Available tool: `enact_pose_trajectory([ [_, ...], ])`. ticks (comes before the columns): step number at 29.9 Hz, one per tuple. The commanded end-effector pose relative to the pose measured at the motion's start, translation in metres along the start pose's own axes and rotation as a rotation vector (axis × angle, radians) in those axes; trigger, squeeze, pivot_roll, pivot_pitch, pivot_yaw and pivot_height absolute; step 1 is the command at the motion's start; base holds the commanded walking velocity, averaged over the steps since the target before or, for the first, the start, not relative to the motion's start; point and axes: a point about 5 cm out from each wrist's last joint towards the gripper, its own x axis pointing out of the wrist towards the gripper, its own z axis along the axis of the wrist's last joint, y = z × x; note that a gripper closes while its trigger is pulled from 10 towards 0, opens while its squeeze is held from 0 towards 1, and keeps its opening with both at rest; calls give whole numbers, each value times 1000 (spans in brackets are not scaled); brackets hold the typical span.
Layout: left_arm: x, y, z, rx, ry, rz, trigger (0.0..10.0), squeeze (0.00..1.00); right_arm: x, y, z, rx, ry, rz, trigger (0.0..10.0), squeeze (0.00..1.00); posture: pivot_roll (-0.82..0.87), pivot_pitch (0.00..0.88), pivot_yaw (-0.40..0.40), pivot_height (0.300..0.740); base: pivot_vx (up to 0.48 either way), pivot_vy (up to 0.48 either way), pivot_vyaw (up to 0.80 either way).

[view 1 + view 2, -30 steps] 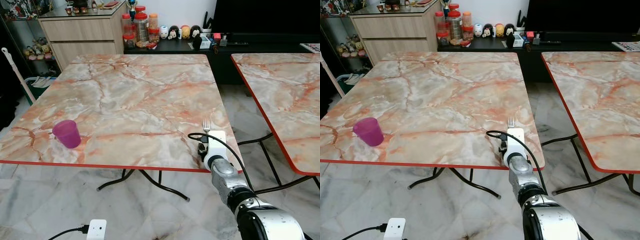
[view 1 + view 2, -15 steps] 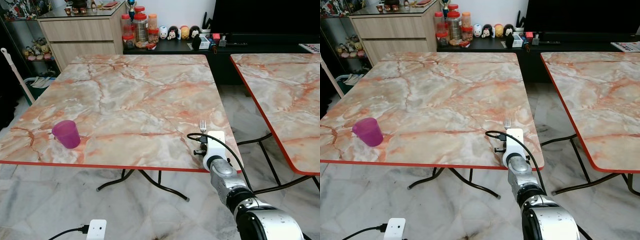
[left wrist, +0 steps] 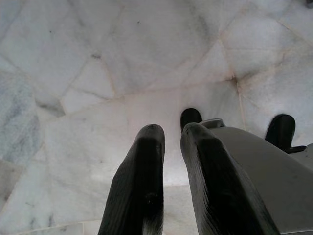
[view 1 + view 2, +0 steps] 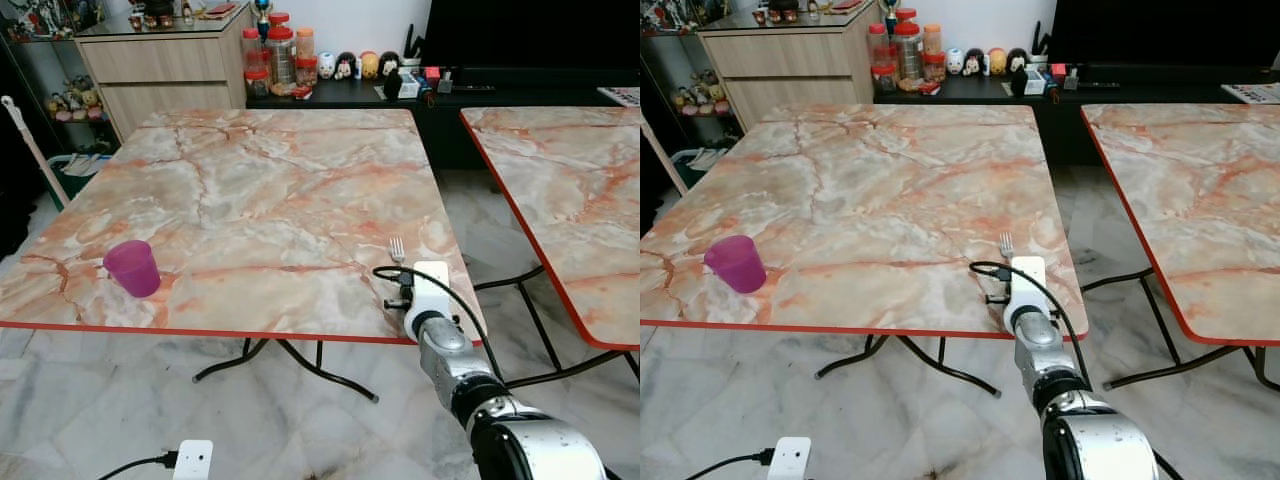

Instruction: Setting the table

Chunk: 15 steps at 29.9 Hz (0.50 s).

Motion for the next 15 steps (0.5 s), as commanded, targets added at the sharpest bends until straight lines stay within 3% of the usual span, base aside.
enact_pose_trajectory([
  [1,0,4,2,1,-7,20,10000,0,3,4,17,-12,-88,19,10000,0,8,0,-6,732,0,0,0],
  [8,1,6,4,24,-16,43,10000,0,3,13,27,-18,-147,46,10000,0,7,0,-8,732,0,0,0],
  [15,0,9,1,18,-10,63,10000,0,0,14,21,-14,-164,61,10000,0,5,0,-6,732,0,-397,0],
])
